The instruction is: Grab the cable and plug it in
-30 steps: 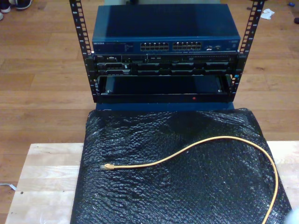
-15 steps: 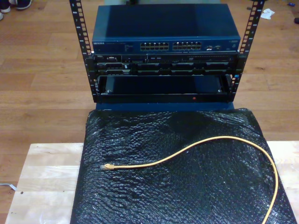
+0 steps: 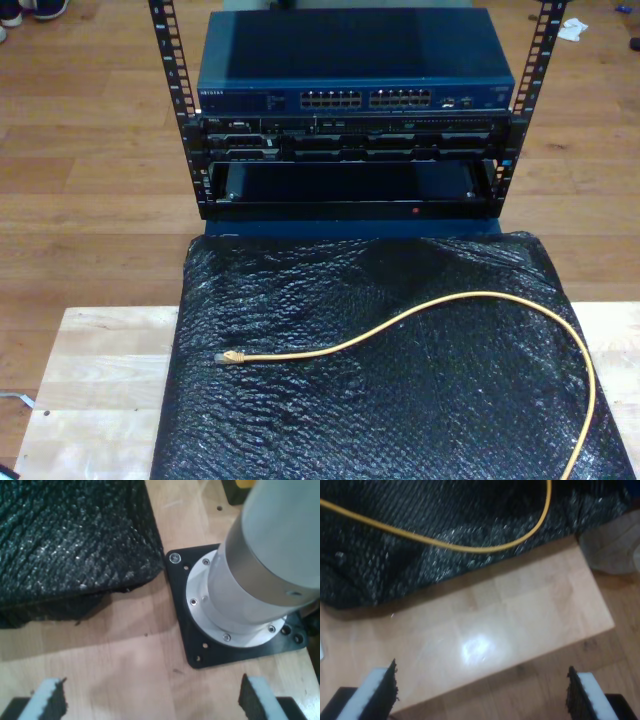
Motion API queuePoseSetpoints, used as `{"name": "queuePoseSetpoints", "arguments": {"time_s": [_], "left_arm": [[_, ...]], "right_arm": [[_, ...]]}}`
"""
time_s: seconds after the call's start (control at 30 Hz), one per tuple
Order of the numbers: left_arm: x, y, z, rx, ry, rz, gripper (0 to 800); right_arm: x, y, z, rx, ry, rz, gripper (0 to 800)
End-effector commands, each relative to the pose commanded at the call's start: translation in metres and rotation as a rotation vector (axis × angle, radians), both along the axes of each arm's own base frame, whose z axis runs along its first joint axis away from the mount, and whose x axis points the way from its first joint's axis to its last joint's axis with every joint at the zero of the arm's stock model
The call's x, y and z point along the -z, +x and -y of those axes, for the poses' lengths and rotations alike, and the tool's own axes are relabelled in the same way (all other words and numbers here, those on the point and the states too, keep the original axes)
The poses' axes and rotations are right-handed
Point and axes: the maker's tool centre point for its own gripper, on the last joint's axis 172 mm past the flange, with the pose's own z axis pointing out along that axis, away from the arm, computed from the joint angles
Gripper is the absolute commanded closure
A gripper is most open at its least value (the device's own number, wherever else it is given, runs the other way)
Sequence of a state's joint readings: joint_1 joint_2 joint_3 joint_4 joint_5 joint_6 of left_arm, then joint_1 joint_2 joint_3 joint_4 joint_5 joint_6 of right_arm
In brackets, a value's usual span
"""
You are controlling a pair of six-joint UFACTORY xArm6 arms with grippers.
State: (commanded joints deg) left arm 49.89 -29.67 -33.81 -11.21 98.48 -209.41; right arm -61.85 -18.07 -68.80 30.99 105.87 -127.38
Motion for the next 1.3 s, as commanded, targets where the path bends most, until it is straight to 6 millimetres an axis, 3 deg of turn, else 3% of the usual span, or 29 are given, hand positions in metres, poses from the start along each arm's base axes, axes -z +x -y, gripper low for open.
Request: {"name": "queuePoseSetpoints", "arguments": {"time_s": [0.4,0.7,1.1,1.3], "left_arm": [[-0.011,0.036,0.030,-0.048,-0.024,0.008,0],[-0.010,0.044,0.042,-0.110,-0.048,-0.014,0],[-0.003,0.039,0.048,-0.136,-0.064,-0.035,0],[-0.002,0.038,0.045,-0.164,-0.064,-0.039,0]], "right_arm": [[-0.035,0.065,-0.061,-0.061,0.049,0.000,4],[-0.044,0.105,-0.107,-0.109,0.027,0.000,4],[-0.048,0.148,-0.209,-0.173,0.013,-0.025,4],[-0.051,0.161,-0.262,-0.199,0.001,-0.021,6]]}}
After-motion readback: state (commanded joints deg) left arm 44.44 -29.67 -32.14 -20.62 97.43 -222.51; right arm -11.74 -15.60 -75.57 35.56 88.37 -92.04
